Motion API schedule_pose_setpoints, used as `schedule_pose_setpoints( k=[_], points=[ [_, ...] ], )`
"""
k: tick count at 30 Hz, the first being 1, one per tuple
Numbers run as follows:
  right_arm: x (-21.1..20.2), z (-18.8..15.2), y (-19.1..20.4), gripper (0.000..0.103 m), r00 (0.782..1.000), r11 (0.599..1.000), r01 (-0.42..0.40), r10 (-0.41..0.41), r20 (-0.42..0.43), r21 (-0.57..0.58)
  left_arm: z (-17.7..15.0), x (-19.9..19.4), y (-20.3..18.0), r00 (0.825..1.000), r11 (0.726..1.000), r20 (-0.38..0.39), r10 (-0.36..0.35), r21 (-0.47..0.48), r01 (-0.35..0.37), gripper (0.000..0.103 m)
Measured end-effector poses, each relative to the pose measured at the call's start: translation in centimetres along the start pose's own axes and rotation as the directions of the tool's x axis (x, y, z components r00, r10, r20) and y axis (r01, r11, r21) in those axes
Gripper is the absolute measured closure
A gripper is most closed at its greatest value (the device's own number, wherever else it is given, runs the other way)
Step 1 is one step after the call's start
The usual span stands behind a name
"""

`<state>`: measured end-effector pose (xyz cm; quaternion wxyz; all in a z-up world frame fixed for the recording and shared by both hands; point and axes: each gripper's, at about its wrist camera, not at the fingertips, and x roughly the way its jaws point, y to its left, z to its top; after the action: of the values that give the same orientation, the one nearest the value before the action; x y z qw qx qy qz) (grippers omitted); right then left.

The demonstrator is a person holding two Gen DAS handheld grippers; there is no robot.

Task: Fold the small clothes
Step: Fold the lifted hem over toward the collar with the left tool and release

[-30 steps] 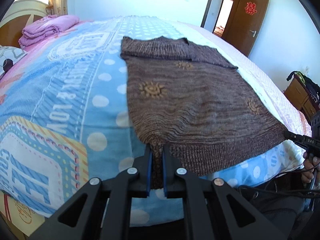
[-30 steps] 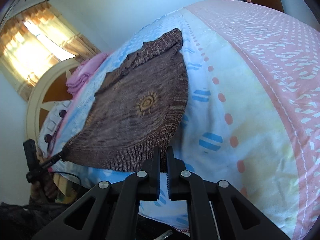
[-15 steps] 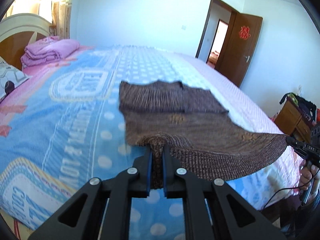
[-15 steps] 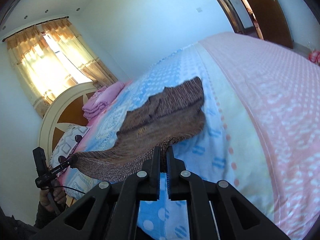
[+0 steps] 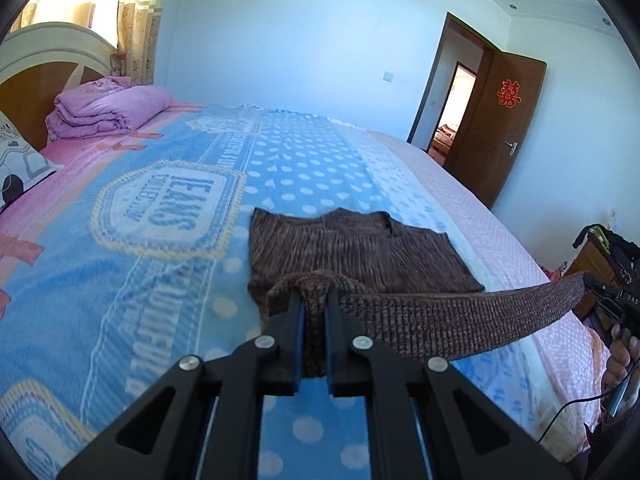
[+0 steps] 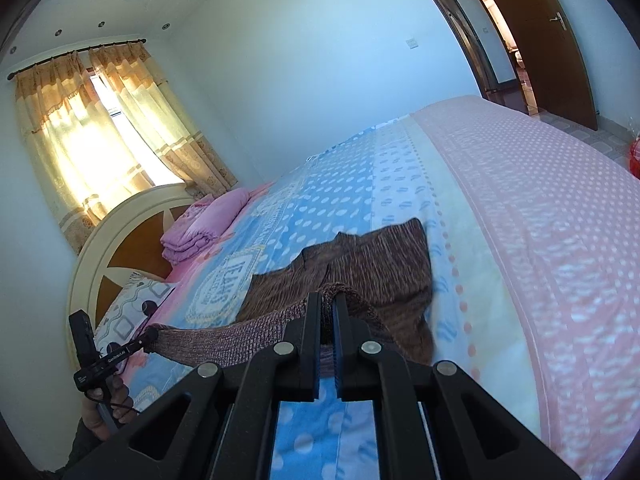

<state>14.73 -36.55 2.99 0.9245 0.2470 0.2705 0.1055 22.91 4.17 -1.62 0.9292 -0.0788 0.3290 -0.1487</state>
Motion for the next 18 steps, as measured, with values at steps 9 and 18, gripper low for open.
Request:
schedule_pose_setpoints(
  k=[9,18],
  points=[
    [6.0,5.7,-1.2,0.099,0.998,0.999,0.054,-0.054,-0.010,-0.005,5.2,5.8,-0.4,0.999,0.998,-0.007,0.045,0.050,-0.045,0.094],
    [15.9,7.5,-5.4,0.099,0.980,0.987,0.159,-0.156,-0.127,0.014,7.2,15.4,-0.1,0.988,0.987,-0.078,0.131,0.107,-0.123,0.094]
  ],
)
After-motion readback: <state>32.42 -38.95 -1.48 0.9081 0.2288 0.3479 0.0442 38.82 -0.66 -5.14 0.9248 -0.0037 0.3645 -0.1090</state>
